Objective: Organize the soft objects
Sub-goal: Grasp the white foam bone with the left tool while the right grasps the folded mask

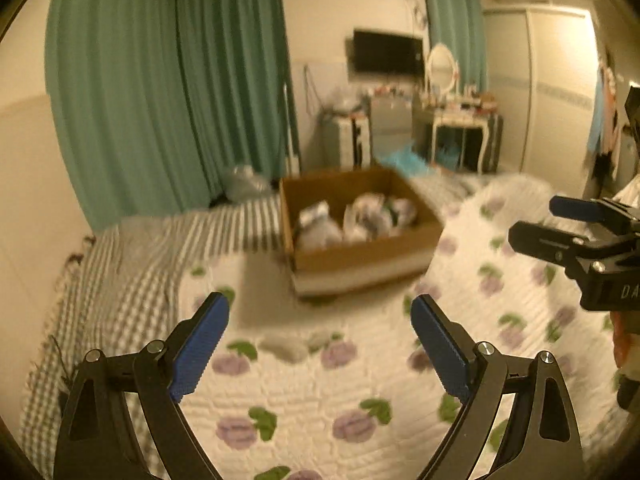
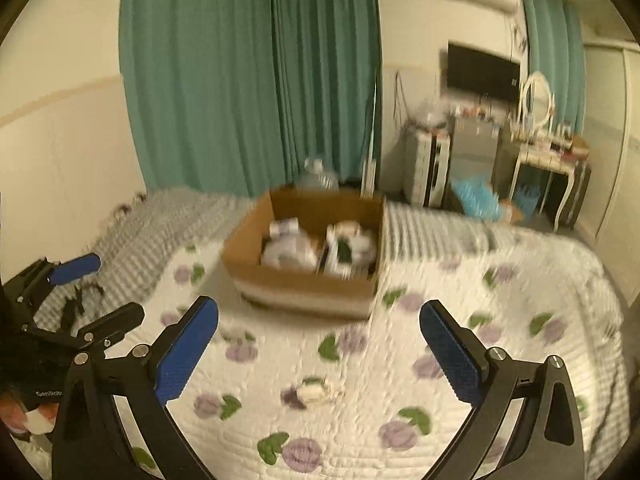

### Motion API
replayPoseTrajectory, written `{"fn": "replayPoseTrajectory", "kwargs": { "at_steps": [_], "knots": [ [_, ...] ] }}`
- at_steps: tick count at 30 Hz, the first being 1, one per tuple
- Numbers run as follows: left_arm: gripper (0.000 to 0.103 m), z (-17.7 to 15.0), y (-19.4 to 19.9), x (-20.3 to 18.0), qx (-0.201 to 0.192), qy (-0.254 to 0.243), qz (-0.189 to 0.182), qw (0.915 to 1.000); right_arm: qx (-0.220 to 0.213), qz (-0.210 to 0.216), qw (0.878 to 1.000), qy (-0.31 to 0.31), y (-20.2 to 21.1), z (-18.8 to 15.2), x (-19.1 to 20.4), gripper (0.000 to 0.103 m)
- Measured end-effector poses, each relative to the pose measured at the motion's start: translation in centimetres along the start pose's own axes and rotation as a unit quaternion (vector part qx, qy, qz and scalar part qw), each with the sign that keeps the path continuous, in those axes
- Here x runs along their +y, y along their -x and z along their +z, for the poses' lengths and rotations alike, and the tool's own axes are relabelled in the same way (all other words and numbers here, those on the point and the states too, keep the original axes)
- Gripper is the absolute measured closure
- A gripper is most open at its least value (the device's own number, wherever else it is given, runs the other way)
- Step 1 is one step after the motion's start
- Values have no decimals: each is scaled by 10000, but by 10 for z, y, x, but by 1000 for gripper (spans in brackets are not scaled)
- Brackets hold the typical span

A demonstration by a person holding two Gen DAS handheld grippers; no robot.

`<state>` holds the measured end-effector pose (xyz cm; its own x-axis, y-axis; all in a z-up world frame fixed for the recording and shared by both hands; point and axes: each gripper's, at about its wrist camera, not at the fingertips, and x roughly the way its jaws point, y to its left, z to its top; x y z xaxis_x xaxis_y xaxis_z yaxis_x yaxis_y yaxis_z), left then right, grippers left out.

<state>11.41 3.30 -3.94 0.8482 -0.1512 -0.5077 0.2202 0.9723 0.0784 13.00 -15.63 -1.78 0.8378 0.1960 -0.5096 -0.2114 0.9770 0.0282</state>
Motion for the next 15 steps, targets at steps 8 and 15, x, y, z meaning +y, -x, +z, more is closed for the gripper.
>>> {"fn": "replayPoseTrajectory", "kwargs": {
  "at_steps": [8, 15],
  "knots": [
    [9, -41, -85, 6, 727, 142, -86, 9972, 959, 10, 9953, -93, -115, -72, -4, 3],
    [9, -62, -137, 21, 1076, 222, -62, 9939, 1766, 176, 9839, -218, -175, -110, -10, 31]
  ]
}}
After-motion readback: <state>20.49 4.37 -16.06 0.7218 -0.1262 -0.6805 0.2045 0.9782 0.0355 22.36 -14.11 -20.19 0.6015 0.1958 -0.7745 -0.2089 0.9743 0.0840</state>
